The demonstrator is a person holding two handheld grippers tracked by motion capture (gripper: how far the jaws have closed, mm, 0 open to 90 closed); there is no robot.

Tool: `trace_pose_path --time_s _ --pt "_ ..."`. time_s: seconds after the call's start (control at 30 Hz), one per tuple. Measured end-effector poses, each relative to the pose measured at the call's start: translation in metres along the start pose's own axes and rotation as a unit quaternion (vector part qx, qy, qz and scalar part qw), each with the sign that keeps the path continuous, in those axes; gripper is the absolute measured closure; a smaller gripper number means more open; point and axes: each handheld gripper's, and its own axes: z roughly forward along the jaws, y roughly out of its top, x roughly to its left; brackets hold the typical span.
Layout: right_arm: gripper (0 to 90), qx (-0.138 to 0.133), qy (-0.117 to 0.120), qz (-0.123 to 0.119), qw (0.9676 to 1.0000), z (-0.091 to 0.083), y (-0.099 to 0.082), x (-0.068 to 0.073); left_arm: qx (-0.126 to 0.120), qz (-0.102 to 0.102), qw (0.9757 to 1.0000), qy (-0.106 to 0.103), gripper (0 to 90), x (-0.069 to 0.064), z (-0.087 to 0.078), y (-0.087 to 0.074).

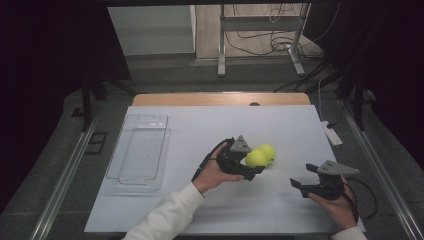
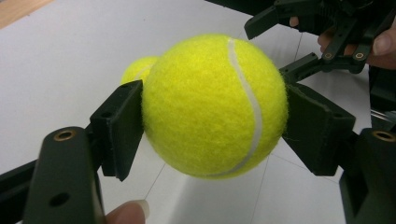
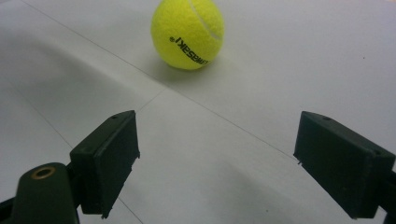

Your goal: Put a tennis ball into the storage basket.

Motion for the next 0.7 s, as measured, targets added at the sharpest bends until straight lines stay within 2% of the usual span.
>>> trace_pose_path --time_s 0.33,0.57,0.7 --pt "14.0 -0.002 0.003 0.000 1.0000 0.001 0.001 0.001 -0.009 -0.001 0.9999 0.008 26.9 0.005 -0.009 0.002" --pt "14.0 -0.004 0.006 0.004 1.0000 0.000 0.001 0.002 -0.021 -0.006 0.9993 0.032 26.9 0.014 -0.022 0.003" --pt "14.0 -0.004 0.007 0.004 1.0000 0.000 0.001 0.002 -0.028 -0.009 0.9988 0.038 26.9 0.018 -0.028 0.003"
